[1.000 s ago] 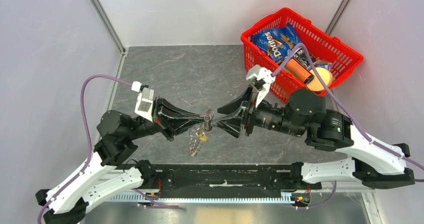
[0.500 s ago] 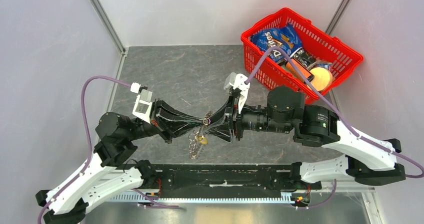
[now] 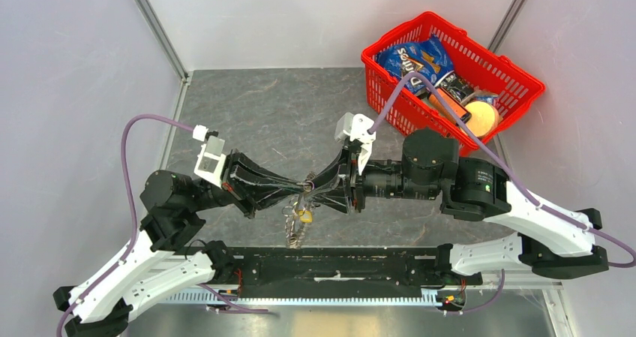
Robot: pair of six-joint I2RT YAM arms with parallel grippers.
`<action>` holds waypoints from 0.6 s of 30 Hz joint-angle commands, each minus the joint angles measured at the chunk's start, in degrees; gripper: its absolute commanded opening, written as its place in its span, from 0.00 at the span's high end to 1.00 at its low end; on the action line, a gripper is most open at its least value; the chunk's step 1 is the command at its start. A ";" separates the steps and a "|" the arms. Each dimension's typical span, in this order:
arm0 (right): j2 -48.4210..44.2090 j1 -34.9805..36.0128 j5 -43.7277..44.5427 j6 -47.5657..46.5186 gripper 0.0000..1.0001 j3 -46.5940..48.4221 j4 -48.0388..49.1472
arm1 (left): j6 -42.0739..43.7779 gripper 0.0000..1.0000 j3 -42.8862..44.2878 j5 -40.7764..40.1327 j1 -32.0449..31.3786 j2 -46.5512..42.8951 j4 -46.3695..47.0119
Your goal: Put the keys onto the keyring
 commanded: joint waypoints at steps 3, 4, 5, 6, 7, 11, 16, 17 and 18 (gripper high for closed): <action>-0.83 -0.08 -2.75 -3.18 0.64 0.41 5.26 | -2.61 0.98 0.14 1.75 0.13 -0.04 5.71; -0.78 -0.09 -2.96 -3.33 0.65 0.36 5.47 | -2.62 0.98 0.11 1.79 0.13 -0.11 5.75; -0.73 -0.08 -3.15 -3.40 0.65 0.37 5.69 | -2.61 0.98 0.11 1.84 0.12 -0.07 5.81; -0.60 -0.09 -3.41 -3.50 0.66 0.46 5.81 | -2.67 0.98 0.11 1.90 0.16 -0.03 5.89; -0.48 -0.08 -3.66 -3.53 0.67 0.48 5.91 | -2.73 0.98 0.06 1.89 0.14 -0.08 5.88; -0.14 -0.08 -4.31 -3.74 0.74 0.37 6.58 | -2.75 0.98 0.02 2.05 0.08 -0.11 5.94; 0.32 -0.10 -4.47 -4.06 0.84 0.50 6.67 | -2.85 0.98 0.11 2.12 0.12 -0.26 6.03; 0.41 -0.09 -4.45 -4.20 0.86 0.50 6.78 | -2.88 0.98 0.17 2.22 0.10 -0.22 6.11; 0.49 -0.13 -4.44 -4.22 0.89 0.38 7.00 | -3.03 0.98 0.20 2.36 0.08 -0.21 6.22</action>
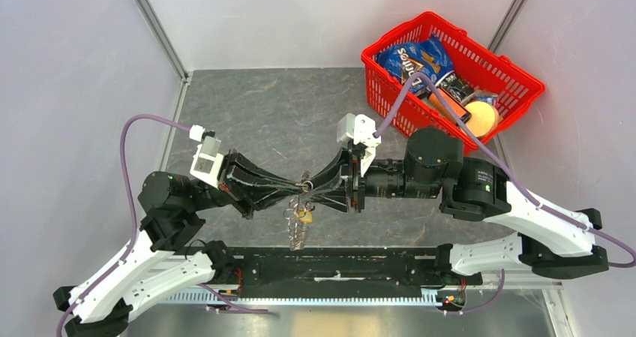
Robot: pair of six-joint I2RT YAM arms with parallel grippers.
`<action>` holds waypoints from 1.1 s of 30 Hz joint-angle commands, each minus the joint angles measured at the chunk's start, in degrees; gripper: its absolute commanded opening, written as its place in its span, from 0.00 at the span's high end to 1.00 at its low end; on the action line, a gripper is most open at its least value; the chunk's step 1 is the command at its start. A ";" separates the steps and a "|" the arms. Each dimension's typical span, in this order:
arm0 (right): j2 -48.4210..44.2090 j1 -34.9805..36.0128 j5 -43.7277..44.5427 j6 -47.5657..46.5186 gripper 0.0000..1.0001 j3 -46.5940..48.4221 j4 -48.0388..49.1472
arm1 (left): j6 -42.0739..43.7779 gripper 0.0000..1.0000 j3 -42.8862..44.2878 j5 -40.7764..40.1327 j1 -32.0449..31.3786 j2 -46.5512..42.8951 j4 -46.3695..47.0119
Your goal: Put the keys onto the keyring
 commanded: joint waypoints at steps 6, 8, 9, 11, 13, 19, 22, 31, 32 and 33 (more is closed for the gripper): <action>0.41 -0.09 0.07 -1.92 1.00 -0.48 5.26 | -3.19 0.98 -0.24 2.36 0.08 -0.22 5.26; 0.04 -0.11 -0.06 -2.02 1.00 -1.33 6.49 | -4.02 0.98 -0.49 2.70 0.10 -0.09 6.06; -0.25 -0.08 -0.69 -2.18 1.00 -1.93 7.25 | -4.43 0.98 -0.66 2.96 0.09 -0.03 6.62; -1.10 -0.08 -0.99 -2.47 1.00 -3.46 9.20 | -5.28 0.98 -0.77 3.54 0.14 0.10 7.34; -2.07 -0.08 -0.90 -3.02 1.00 -4.91 10.61 | -5.80 0.98 -0.77 3.94 0.04 -0.07 7.77; -2.44 -0.09 -0.83 -3.27 1.00 -5.10 10.43 | -5.94 0.98 -0.60 4.17 0.11 -0.25 7.87; -3.40 -0.10 0.76 -2.76 0.86 -5.14 9.32 | -5.90 0.98 -0.77 4.21 0.08 -0.41 7.87; -9.69 -0.09 3.54 -1.93 0.39 -7.23 8.63 | -5.50 0.98 -0.77 4.45 0.09 -0.73 7.60; -9.66 -0.09 3.22 -1.95 0.38 -6.98 8.65 | -5.51 0.98 -0.77 4.48 0.08 -0.66 7.60; -9.50 -0.07 3.01 -2.01 0.37 -6.66 8.56 | -5.52 0.98 -0.77 4.48 0.10 -0.70 7.56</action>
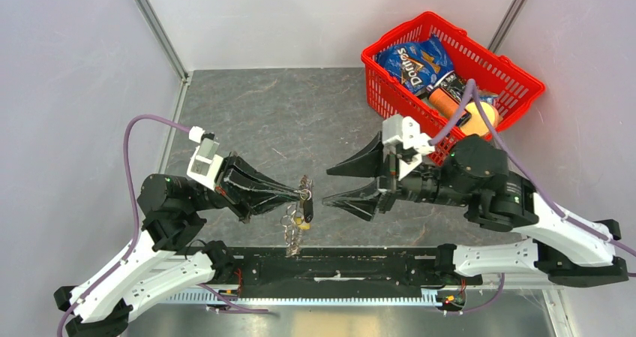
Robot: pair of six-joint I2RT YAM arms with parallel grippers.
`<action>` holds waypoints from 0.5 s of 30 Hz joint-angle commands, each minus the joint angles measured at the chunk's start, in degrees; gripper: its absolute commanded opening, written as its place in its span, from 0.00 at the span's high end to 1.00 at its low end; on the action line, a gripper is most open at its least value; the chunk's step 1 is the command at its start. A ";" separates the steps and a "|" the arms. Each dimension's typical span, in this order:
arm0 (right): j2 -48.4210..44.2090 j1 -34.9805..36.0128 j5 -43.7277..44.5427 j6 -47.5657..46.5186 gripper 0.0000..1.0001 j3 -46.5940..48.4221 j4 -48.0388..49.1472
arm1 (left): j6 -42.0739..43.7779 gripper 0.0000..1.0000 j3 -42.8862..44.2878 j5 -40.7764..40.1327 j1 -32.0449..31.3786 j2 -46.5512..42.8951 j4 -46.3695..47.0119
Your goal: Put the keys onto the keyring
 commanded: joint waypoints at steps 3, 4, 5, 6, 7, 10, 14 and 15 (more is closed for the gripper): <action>0.51 -0.08 -0.55 -0.74 0.34 2.39 0.89 | -1.79 0.98 0.19 0.91 0.07 -0.65 3.47; 1.41 -0.08 -1.37 -0.95 0.33 3.07 0.24 | -1.79 0.98 0.20 0.91 0.07 -0.65 3.52; 2.31 -0.07 -2.21 -1.02 0.32 3.96 -0.31 | -1.79 0.98 0.19 0.87 0.06 -0.67 3.52; 2.98 -0.07 -2.88 -1.17 0.32 4.54 -0.71 | -1.85 0.98 0.15 0.87 0.05 -0.75 3.52; 3.72 -0.08 -3.54 -1.38 0.30 5.15 -0.99 | -1.89 0.98 0.19 0.94 0.02 -0.65 3.52; 5.43 -0.09 -4.22 -1.94 0.28 6.63 -1.88 | -1.92 0.98 0.20 0.98 0.06 -0.72 3.52; 6.71 -0.08 -4.69 -2.49 0.28 8.07 -2.59 | -1.88 0.98 0.19 1.10 0.04 -0.83 3.52; 6.88 -0.08 -4.86 -2.60 0.28 8.27 -2.72 | -1.92 0.98 0.19 1.13 0.03 -0.86 3.52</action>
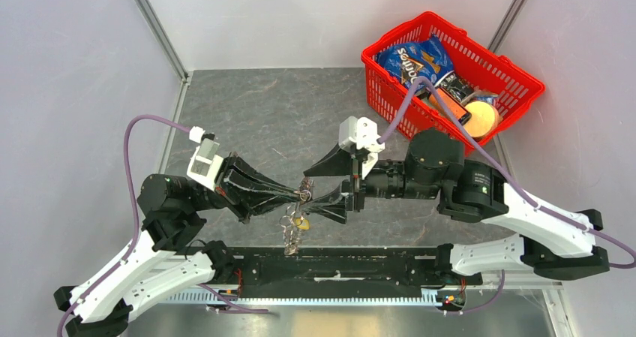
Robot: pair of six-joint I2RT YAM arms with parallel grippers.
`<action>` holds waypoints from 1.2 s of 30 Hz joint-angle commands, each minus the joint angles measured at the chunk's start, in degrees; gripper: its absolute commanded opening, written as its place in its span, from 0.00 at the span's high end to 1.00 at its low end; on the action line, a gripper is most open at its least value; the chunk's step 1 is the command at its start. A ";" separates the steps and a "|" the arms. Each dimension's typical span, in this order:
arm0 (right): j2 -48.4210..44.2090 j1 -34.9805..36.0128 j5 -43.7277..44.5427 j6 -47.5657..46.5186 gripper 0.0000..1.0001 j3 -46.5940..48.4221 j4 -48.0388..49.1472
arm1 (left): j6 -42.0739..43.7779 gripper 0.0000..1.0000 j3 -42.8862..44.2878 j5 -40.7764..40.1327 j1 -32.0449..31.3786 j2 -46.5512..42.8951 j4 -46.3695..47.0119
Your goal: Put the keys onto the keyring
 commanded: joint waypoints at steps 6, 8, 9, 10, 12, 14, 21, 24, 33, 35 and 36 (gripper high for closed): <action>0.29 -0.08 -2.28 -1.40 0.35 3.72 -0.41 | -1.64 0.98 -0.06 0.76 0.09 -1.14 3.42; 0.46 -0.08 -2.60 -1.35 0.41 3.80 -0.39 | -1.65 0.98 -0.07 0.85 0.05 -1.14 3.42; 0.54 -0.14 -2.76 -1.44 0.43 3.87 -0.39 | -1.67 0.98 -0.07 0.85 0.04 -1.13 3.43; 0.63 -0.09 -3.04 -1.44 0.44 3.88 -0.41 | -1.69 0.98 -0.02 0.85 0.01 -1.18 3.42; 0.92 -0.08 -3.63 -1.60 0.45 4.05 -0.43 | -1.57 0.98 0.02 0.85 0.05 -1.23 3.43; 1.36 -0.11 -4.17 -1.70 0.48 4.28 -0.42 | -1.63 0.98 0.02 0.93 0.01 -1.14 3.41; 2.15 -0.08 -4.91 -1.91 0.72 4.84 -1.74 | -1.57 0.98 0.02 1.02 0.10 -1.29 3.34; 1.35 -0.11 -4.95 -1.92 0.98 4.64 -2.48 | -1.41 0.98 0.02 1.07 0.03 -1.27 3.17; 0.46 -0.10 -5.74 -1.86 1.00 3.63 -2.72 | -1.19 0.98 0.19 1.20 0.04 -1.00 3.08; 0.85 -0.10 -6.12 -1.76 1.00 3.50 -2.10 | -1.28 0.98 0.19 1.28 0.06 -0.89 3.01; 0.98 -0.08 -6.34 -1.68 1.00 3.33 -1.62 | -1.33 0.98 0.18 1.29 0.05 -0.72 2.95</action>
